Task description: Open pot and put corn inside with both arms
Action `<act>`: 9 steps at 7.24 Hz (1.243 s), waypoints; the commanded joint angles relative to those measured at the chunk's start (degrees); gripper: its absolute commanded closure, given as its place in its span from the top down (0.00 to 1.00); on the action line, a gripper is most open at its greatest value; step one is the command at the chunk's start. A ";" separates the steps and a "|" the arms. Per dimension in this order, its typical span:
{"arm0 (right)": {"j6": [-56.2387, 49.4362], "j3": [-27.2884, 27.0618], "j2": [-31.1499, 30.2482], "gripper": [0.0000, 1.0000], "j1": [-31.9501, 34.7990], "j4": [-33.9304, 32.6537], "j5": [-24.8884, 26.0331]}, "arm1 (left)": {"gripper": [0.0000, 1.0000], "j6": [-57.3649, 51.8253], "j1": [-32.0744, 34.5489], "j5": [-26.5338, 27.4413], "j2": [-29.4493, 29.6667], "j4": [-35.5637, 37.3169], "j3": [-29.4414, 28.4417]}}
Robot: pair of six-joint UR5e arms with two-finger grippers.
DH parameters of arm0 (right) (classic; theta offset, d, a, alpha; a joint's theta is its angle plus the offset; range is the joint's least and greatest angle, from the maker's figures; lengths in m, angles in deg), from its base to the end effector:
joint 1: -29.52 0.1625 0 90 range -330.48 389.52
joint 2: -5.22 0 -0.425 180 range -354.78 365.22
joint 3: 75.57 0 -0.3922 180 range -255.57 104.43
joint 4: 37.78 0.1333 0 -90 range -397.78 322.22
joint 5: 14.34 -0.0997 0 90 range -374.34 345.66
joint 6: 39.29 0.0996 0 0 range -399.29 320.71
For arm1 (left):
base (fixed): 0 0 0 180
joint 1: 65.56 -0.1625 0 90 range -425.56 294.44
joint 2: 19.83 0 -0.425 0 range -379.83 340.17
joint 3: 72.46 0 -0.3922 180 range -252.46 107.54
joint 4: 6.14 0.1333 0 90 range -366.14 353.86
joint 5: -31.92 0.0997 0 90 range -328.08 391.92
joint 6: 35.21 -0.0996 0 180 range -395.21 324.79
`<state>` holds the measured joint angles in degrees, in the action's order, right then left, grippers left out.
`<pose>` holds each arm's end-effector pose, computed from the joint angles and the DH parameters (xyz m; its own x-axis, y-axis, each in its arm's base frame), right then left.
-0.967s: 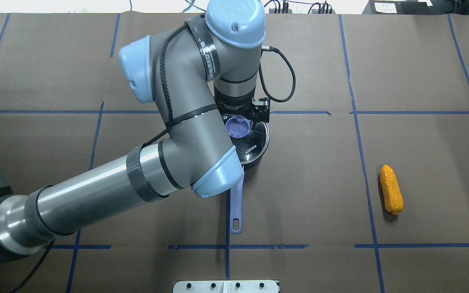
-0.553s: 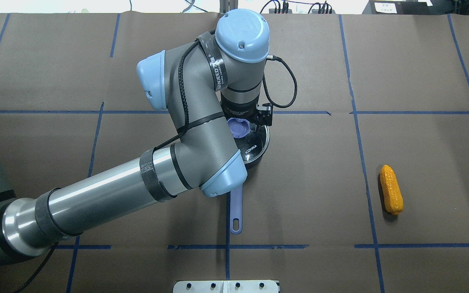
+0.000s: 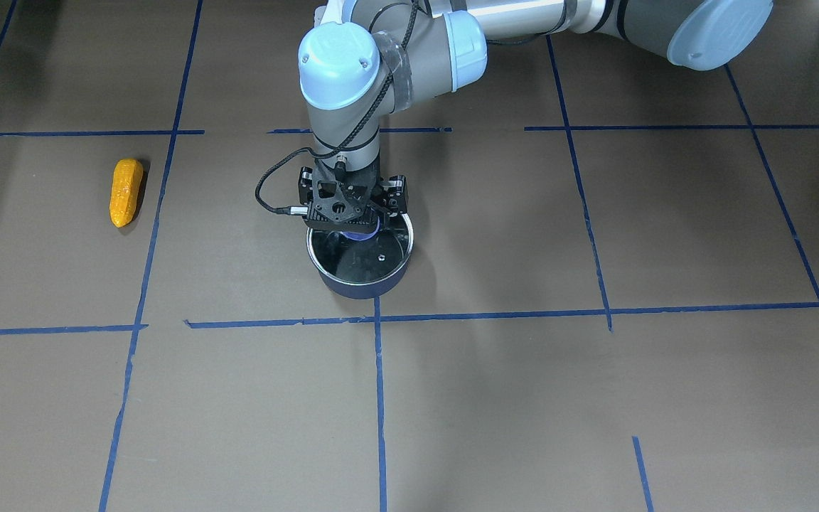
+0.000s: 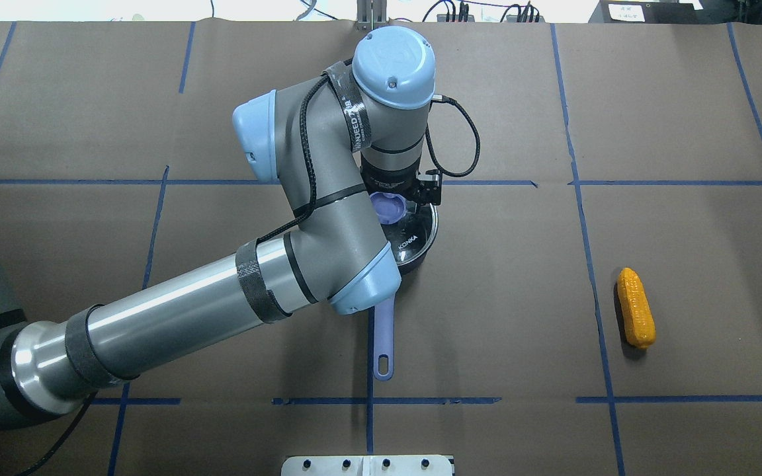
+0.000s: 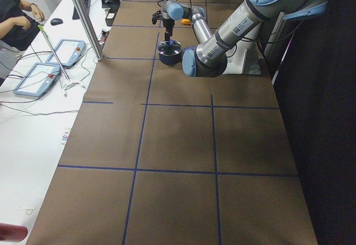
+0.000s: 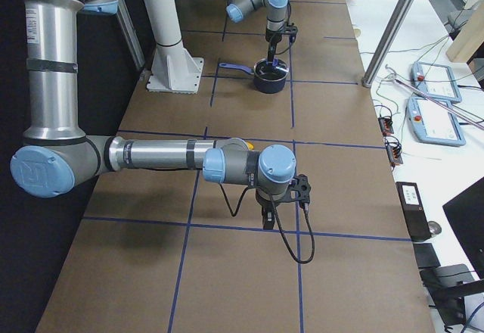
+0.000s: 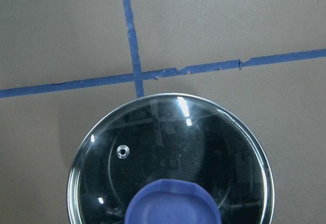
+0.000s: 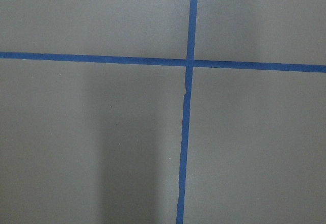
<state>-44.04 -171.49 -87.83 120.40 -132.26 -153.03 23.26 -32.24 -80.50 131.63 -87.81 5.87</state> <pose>0.0656 -0.4660 0.6358 0.6587 -0.0516 0.7506 0.0393 0.9986 0.0342 0.5846 -0.4984 0.0690 0.6890 0.1256 -0.7138 -0.0745 0.9919 0.1026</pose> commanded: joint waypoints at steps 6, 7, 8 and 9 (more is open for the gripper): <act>0.00 0.12 0.15 1.00 0.00 -0.09 0.08 | 0.85 -0.37 -0.46 0.00 -0.37 -4.90 -3.81; 0.00 0.12 0.23 1.00 0.00 -0.09 0.08 | 0.35 -0.11 -0.37 -0.17 -0.55 -4.81 -3.46; 0.00 0.21 0.24 1.00 0.00 -0.09 0.08 | 0.14 -0.11 -0.45 -0.26 -0.90 -4.46 -2.32; 0.00 0.21 0.24 1.00 0.00 -0.09 0.08 | 0.06 -0.02 -0.28 -0.26 -0.99 -3.15 0.38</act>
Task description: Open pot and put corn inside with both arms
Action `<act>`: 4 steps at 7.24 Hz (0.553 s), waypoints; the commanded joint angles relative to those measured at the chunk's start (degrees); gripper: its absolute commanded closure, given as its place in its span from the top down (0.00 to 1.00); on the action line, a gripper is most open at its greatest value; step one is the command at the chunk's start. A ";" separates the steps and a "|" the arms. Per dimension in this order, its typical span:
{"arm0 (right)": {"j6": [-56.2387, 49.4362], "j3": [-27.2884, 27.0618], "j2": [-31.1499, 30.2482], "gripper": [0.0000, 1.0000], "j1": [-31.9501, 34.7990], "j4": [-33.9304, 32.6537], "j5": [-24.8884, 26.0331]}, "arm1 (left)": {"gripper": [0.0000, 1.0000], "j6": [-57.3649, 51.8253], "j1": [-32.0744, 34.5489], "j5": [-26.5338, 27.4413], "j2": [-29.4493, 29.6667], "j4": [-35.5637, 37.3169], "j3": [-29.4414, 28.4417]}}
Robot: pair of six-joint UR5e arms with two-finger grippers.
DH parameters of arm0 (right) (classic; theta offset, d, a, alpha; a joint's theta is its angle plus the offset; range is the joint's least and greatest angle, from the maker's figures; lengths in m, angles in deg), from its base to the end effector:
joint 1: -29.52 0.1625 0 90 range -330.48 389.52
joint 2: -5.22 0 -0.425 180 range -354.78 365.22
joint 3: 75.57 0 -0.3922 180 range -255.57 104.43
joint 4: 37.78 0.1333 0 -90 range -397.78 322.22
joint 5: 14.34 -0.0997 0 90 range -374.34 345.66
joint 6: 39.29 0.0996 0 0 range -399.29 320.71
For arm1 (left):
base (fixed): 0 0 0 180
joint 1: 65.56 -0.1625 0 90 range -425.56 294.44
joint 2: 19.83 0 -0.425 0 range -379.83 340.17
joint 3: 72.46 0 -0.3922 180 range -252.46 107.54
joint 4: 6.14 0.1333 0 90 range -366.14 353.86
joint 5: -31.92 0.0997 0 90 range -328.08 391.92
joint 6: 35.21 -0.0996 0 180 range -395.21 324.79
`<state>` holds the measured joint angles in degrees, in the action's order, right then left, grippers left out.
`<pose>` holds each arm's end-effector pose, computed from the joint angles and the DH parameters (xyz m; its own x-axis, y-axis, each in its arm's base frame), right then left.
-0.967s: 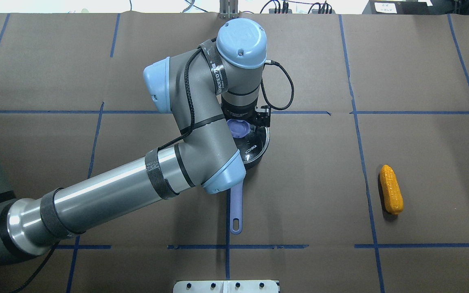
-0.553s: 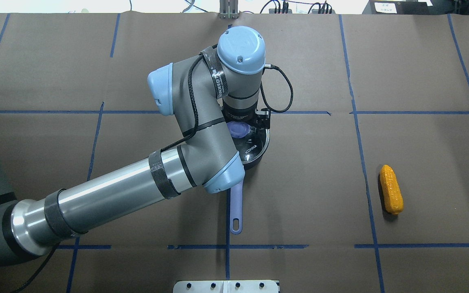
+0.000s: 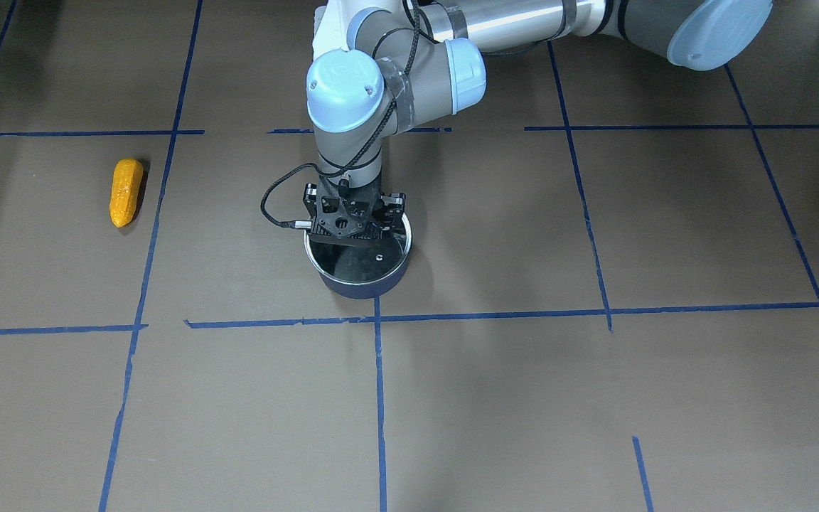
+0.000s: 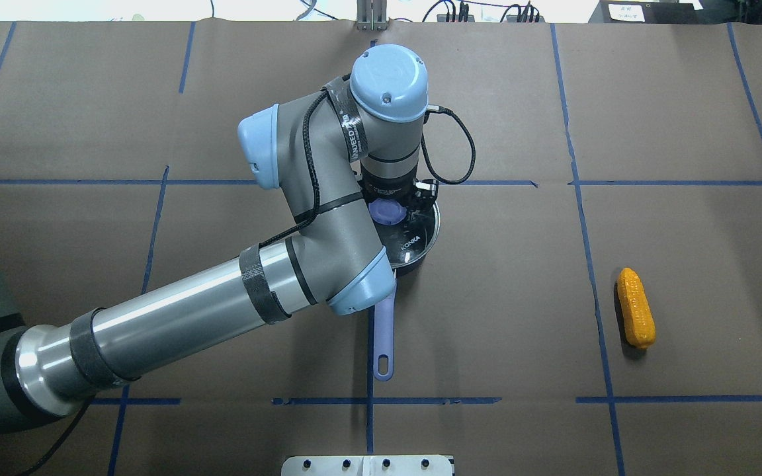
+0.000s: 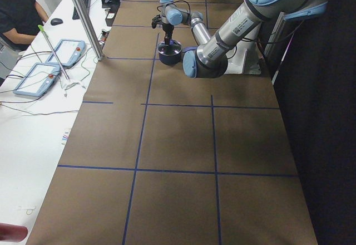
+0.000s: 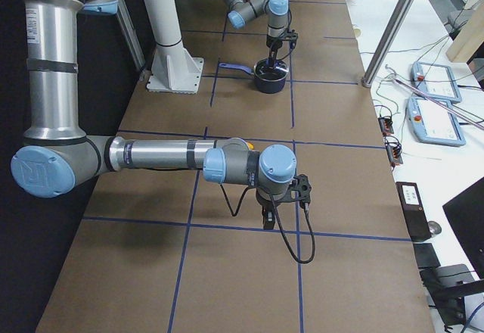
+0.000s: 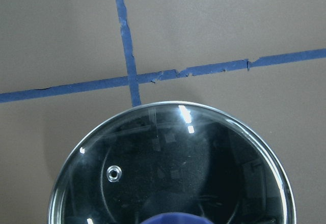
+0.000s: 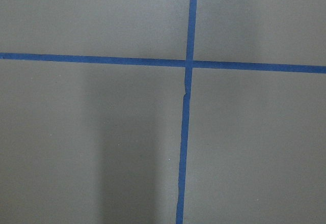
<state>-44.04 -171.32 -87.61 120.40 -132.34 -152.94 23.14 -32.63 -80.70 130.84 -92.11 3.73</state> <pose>0.0658 -0.4675 0.6357 0.6599 -0.0513 0.7496 0.0394 0.9987 0.0336 0.5983 -0.5007 0.0841 0.6721 0.1418 -0.7267 -0.0827 0.9897 0.1166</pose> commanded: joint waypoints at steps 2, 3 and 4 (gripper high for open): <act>0.09 -0.14 0.02 1.00 0.00 0.00 -0.09 | 0.03 -0.35 0.64 -0.06 -0.73 9.30 10.87; 0.17 -0.22 0.02 1.00 0.00 0.00 -0.09 | 0.03 -0.44 1.16 -0.06 -1.60 10.11 12.48; 0.17 -0.40 0.02 1.00 0.00 0.08 -0.09 | 0.03 -0.53 1.52 -0.06 -4.48 10.12 14.93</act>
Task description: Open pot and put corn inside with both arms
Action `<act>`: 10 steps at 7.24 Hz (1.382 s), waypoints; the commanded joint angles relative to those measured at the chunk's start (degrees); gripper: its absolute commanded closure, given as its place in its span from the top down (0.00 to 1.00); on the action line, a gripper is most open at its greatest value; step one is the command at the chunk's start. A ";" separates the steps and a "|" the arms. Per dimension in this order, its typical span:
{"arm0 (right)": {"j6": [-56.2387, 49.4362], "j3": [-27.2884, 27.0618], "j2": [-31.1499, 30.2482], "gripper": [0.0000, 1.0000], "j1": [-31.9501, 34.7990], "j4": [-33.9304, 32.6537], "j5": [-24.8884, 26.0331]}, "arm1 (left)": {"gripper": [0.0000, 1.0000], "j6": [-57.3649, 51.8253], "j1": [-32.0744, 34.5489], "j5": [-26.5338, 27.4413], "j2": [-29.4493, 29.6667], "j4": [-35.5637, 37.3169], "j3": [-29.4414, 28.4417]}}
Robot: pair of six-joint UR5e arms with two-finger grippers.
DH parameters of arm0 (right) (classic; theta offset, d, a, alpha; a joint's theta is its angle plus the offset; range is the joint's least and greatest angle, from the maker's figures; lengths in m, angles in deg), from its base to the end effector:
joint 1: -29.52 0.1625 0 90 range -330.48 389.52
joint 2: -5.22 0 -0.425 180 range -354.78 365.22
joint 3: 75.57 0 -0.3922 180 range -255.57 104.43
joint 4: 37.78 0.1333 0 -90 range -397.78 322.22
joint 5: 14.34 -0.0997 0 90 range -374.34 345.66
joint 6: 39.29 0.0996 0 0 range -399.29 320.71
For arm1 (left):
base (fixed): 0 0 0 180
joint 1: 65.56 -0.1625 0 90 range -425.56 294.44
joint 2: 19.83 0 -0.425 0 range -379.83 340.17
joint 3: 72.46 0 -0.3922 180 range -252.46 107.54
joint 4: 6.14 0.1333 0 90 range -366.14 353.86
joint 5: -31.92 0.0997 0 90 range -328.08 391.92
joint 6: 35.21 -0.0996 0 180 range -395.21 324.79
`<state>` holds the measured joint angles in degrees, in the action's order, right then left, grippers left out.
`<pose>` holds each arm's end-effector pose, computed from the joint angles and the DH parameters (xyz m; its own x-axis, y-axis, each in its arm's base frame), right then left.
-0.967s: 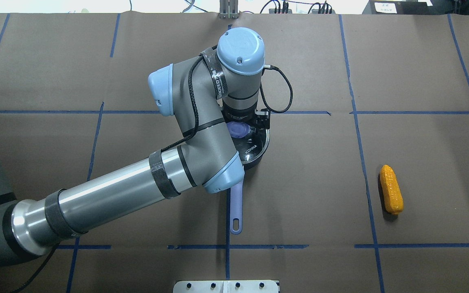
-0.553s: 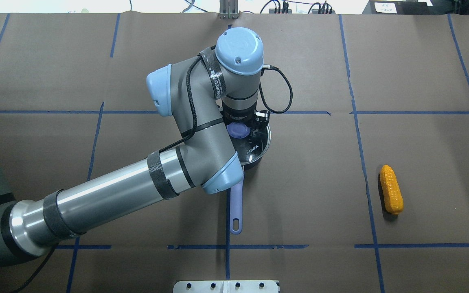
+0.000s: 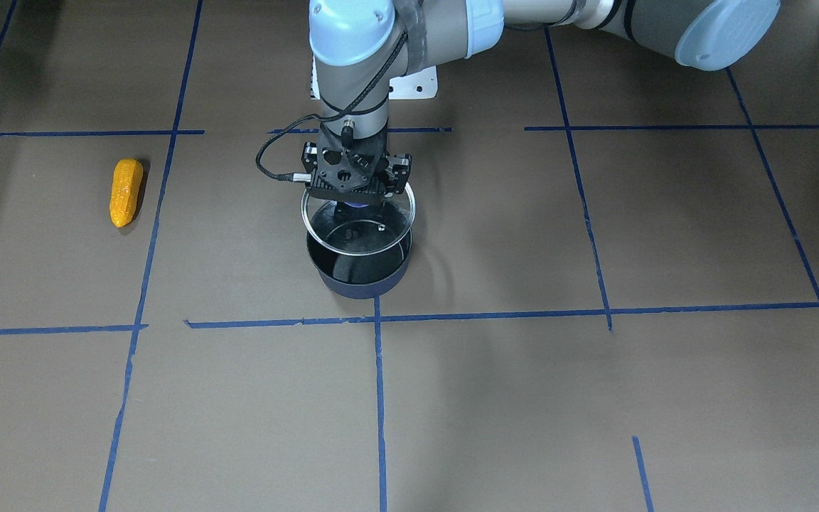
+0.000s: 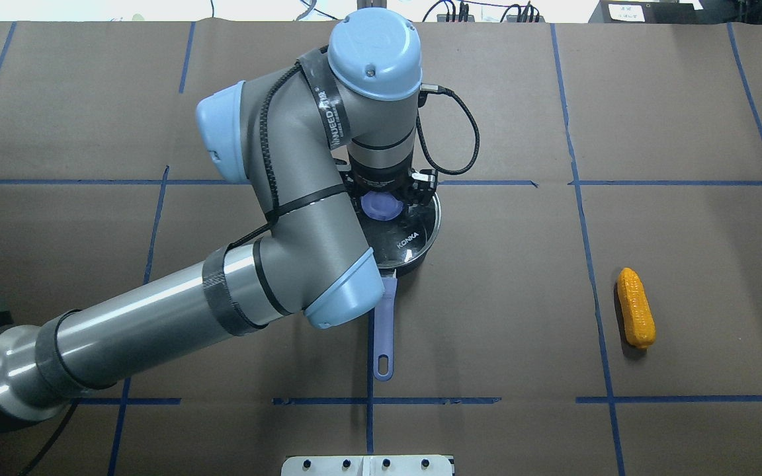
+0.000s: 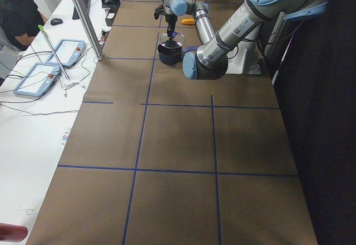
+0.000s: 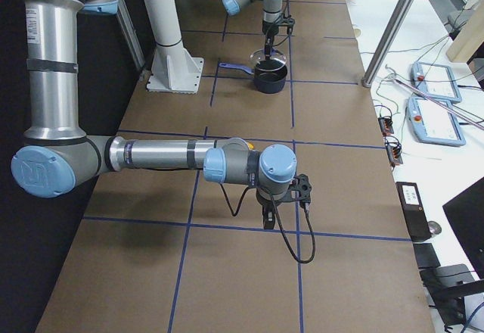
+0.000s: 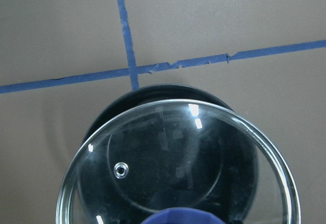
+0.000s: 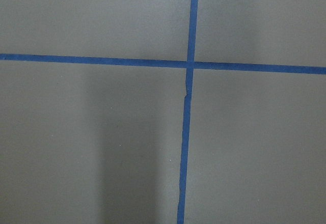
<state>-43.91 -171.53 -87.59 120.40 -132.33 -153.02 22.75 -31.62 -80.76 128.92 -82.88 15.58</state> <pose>0.0657 -0.4679 0.6336 0.6590 -0.0521 0.7503 0.0378 0.9986 0.0361 0.5391 -0.4772 0.0528 0.6663 0.1416 -0.7321 -0.0692 0.9893 0.1284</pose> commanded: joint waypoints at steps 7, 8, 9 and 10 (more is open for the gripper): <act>4.92 -5.53 0.00 1.00 -3.06 0.16 -0.01 | 0.06 -13.67 5.26 -2.11 -27.45 -7.49 15.17; 8.79 -7.64 0.00 1.00 -4.90 0.16 -0.01 | 0.06 -12.19 4.91 -2.11 -30.68 -15.03 12.44; 12.05 -9.05 0.09 1.00 -6.66 0.16 -0.01 | 0.06 -10.95 4.82 -2.11 -31.41 -19.37 9.72; 14.52 -10.37 0.52 1.00 -8.16 0.16 0.07 | 0.06 -10.94 4.82 -2.11 -31.59 -19.76 9.43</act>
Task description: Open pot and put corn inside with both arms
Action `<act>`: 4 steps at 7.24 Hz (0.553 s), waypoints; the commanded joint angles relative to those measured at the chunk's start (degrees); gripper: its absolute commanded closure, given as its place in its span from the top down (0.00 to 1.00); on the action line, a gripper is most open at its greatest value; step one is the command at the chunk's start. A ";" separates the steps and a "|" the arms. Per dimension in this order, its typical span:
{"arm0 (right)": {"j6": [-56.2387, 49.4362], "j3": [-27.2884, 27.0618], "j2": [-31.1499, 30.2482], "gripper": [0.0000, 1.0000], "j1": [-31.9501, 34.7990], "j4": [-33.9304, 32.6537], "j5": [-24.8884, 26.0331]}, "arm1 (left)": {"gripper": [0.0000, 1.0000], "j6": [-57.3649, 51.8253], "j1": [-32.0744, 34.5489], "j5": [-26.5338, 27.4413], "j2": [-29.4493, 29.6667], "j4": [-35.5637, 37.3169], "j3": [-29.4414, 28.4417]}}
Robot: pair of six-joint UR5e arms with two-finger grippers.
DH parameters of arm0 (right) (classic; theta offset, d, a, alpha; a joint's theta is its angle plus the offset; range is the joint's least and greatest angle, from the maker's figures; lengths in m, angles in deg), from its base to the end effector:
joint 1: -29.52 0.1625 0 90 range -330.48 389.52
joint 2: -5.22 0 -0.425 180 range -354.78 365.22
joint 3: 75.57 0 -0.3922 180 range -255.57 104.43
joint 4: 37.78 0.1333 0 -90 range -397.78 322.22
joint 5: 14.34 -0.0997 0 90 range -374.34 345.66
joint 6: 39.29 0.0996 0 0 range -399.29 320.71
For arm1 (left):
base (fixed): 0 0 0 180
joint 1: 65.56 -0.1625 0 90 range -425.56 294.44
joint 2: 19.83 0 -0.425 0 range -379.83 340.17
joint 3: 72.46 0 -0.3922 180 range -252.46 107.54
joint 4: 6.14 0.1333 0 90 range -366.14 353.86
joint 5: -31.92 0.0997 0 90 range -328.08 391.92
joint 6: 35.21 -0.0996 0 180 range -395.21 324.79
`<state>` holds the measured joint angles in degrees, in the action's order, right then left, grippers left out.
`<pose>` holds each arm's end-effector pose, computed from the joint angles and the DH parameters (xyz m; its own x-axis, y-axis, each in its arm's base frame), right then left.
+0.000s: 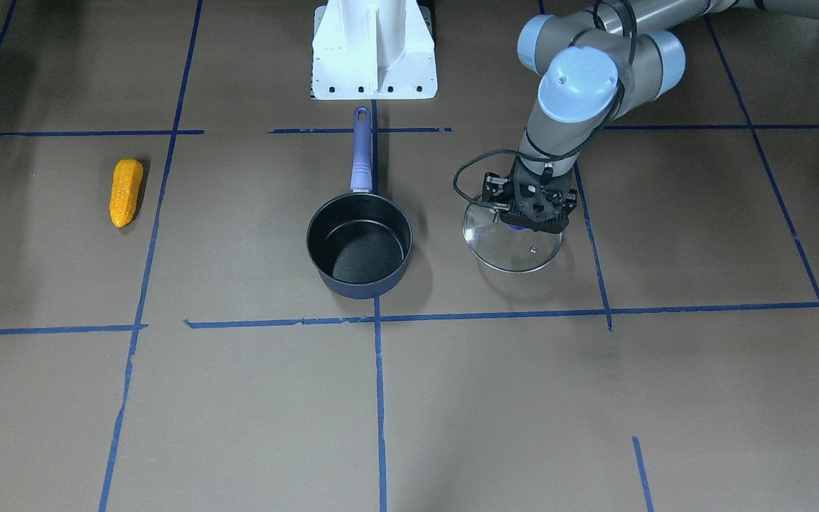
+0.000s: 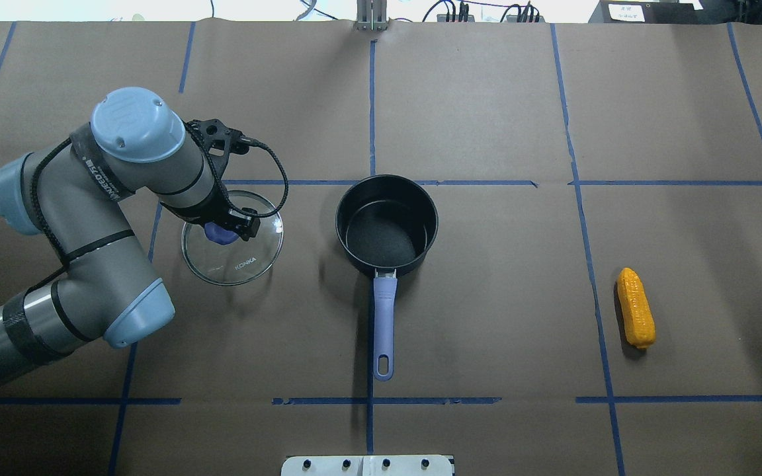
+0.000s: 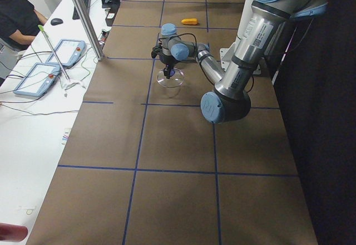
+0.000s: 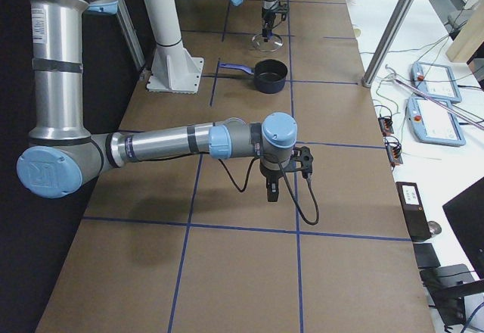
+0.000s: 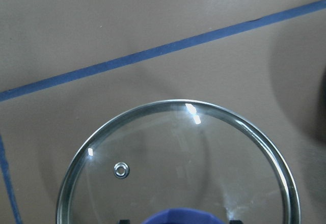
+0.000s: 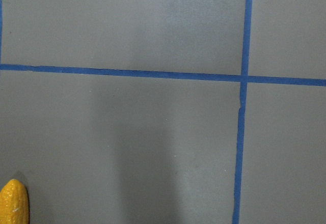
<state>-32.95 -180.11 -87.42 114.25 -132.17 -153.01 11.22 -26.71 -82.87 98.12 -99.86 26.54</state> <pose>0.0149 -0.4750 0.5584 0.6547 -0.0484 0.7544 0.0189 0.9987 0.0477 0.4466 -0.4773 0.3058 0.6738 0.2607 -0.6914 -0.1487 0.9644 0.2188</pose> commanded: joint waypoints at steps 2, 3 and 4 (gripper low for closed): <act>9.01 -2.60 3.16 1.00 -5.35 0.00 0.16 | 0.06 1.38 -0.18 -0.18 -1.05 -2.61 -1.62; 10.34 -3.12 3.69 1.00 -6.59 0.00 0.16 | 0.06 1.38 -0.19 -0.18 -1.84 -2.43 -1.53; 11.48 -3.39 4.31 1.00 -7.47 0.00 0.25 | 0.06 1.38 -0.27 -0.18 -2.37 -2.43 -1.62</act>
<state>-23.22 -183.04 -83.95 108.15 -132.17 -152.85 12.54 -26.91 -83.03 96.43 -102.32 24.99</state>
